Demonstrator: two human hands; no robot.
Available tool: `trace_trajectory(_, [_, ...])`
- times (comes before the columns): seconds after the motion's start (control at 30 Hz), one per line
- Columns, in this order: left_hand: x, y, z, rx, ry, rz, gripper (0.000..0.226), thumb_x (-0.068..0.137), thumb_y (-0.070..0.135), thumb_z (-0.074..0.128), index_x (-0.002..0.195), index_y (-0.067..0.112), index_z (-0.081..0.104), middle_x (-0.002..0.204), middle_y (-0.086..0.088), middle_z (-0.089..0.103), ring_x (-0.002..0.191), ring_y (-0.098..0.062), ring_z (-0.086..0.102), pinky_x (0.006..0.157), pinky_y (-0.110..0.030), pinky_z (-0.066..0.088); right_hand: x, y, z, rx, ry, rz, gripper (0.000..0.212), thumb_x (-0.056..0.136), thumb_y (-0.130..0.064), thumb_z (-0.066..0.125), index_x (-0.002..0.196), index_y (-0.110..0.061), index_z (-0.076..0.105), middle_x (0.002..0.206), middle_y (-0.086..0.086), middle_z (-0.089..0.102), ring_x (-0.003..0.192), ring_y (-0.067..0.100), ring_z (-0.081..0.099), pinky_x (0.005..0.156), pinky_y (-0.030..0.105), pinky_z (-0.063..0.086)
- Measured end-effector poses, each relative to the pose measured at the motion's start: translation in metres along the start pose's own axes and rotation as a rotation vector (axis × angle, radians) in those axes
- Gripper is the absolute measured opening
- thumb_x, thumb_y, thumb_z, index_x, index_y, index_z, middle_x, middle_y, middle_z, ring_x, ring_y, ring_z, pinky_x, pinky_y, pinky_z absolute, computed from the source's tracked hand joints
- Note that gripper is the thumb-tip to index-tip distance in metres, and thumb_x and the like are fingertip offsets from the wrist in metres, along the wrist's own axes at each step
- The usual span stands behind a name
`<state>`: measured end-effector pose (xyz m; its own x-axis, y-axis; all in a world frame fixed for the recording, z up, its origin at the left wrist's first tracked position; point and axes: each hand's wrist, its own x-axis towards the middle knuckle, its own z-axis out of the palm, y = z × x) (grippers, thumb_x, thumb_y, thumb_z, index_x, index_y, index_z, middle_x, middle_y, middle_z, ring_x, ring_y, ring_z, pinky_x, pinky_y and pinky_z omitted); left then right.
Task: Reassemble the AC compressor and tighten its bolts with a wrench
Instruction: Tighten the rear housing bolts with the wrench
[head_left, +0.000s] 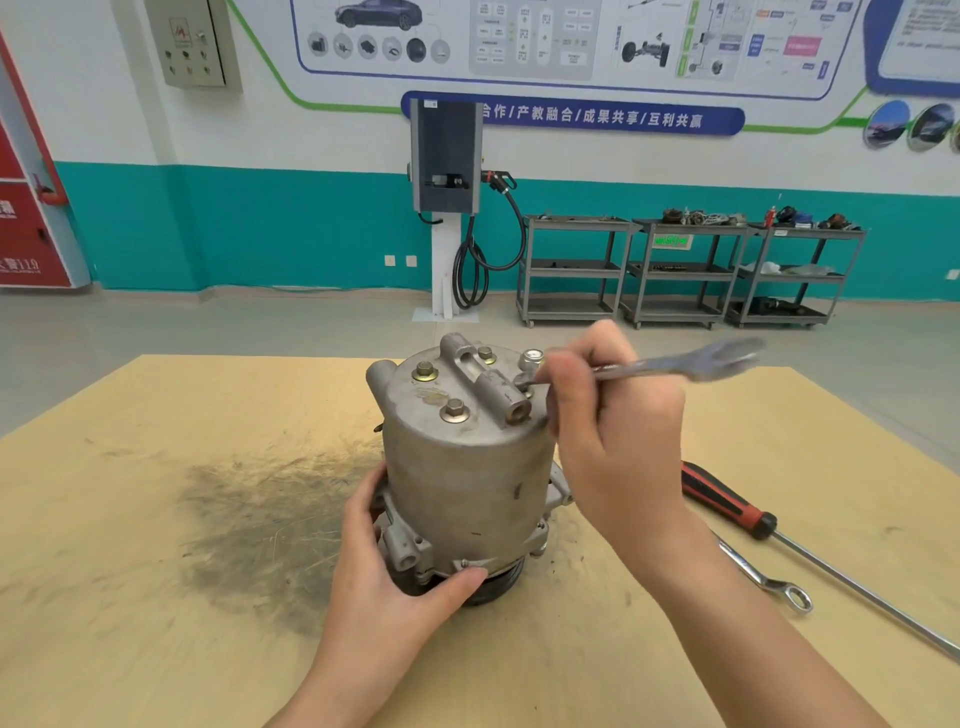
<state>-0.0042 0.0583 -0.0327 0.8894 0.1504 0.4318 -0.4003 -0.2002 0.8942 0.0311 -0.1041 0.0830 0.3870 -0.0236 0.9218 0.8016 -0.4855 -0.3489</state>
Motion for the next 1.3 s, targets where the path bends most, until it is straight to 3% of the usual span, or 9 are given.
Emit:
trace_trajectory(0.1, [0.000,0.000,0.000,-0.005,-0.002,0.003,0.097,0.040,0.056,0.084,0.113,0.081,0.025,0.121,0.052,0.041,0.117,0.021,0.045,0.084,-0.011,0.042,0.001,-0.002,-0.001,-0.114,-0.002,-0.102,0.056,0.101,-0.047,0.033,0.074,-0.005,0.058,0.048,0.001,0.050,0.039,0.018,0.045,0.036,0.036,0.039])
trace_trajectory(0.17, [0.000,-0.001,0.000,-0.012,-0.006,-0.001,0.098,0.040,0.056,0.084,0.114,0.080,0.025,0.122,0.051,0.041,0.118,0.019,0.045,0.088,-0.014,0.041,0.001,-0.001,-0.002,0.037,0.007,0.028,0.047,0.100,-0.045,0.038,0.076,-0.009,0.057,0.049,-0.002,0.053,0.042,0.016,0.051,0.041,0.037,0.042])
trace_trajectory(0.23, [0.000,-0.002,0.000,-0.012,-0.006,-0.005,0.099,0.039,0.056,0.084,0.114,0.080,0.025,0.122,0.051,0.040,0.118,0.020,0.045,0.089,-0.014,0.040,0.003,0.001,-0.005,0.237,0.042,0.206,0.040,0.100,-0.043,0.037,0.077,-0.014,0.054,0.050,0.001,0.053,0.043,0.010,0.051,0.044,0.026,0.041])
trace_trajectory(0.4, [-0.001,-0.003,-0.001,-0.019,-0.009,-0.013,0.099,0.040,0.056,0.085,0.114,0.081,0.024,0.123,0.051,0.040,0.119,0.020,0.044,0.091,-0.015,0.040,0.012,0.008,-0.009,0.546,0.058,0.578,0.050,0.094,-0.051,0.032,0.074,-0.011,0.055,0.045,0.003,0.050,0.041,0.016,0.049,0.039,0.019,0.035])
trace_trajectory(0.63, [-0.001,-0.003,-0.001,-0.022,-0.009,-0.002,0.099,0.041,0.054,0.086,0.113,0.082,0.024,0.121,0.052,0.039,0.118,0.022,0.043,0.089,-0.014,0.039,0.014,0.020,-0.008,0.639,-0.024,0.744,0.050,0.105,-0.040,0.028,0.075,-0.011,0.056,0.045,0.005,0.051,0.039,0.016,0.047,0.038,0.022,0.031])
trace_trajectory(0.77, [-0.001,-0.006,-0.001,-0.022,-0.012,0.022,0.104,0.050,0.037,0.096,0.112,0.082,0.025,0.121,0.052,0.040,0.118,0.022,0.043,0.088,-0.014,0.039,0.015,0.025,-0.008,0.746,-0.003,0.852,0.046,0.106,-0.034,0.028,0.077,-0.010,0.053,0.044,0.003,0.049,0.038,0.016,0.045,0.039,0.021,0.030])
trace_trajectory(1.07, [-0.002,-0.005,-0.001,0.003,0.003,0.022,0.105,0.048,0.041,0.097,0.113,0.082,0.025,0.123,0.051,0.040,0.120,0.020,0.043,0.087,-0.012,0.040,0.019,0.030,-0.018,0.665,-0.140,0.796,0.044,0.107,-0.029,0.029,0.078,-0.010,0.057,0.044,0.003,0.048,0.039,0.017,0.044,0.040,0.021,0.031])
trace_trajectory(1.2, [-0.001,-0.003,0.000,-0.013,0.003,0.006,0.098,0.041,0.051,0.086,0.110,0.083,0.025,0.120,0.053,0.040,0.118,0.021,0.043,0.087,-0.010,0.040,0.017,0.025,-0.016,0.563,-0.106,0.670,0.046,0.107,-0.025,0.029,0.075,-0.012,0.058,0.043,0.003,0.048,0.039,0.017,0.044,0.038,0.020,0.032])
trace_trajectory(1.3, [-0.001,-0.004,0.000,-0.017,0.001,0.017,0.102,0.046,0.044,0.094,0.111,0.083,0.026,0.120,0.053,0.040,0.118,0.021,0.044,0.090,-0.014,0.039,0.013,0.023,-0.012,0.528,-0.051,0.640,0.046,0.107,-0.024,0.029,0.072,-0.012,0.057,0.041,0.002,0.047,0.037,0.016,0.042,0.037,0.021,0.031])
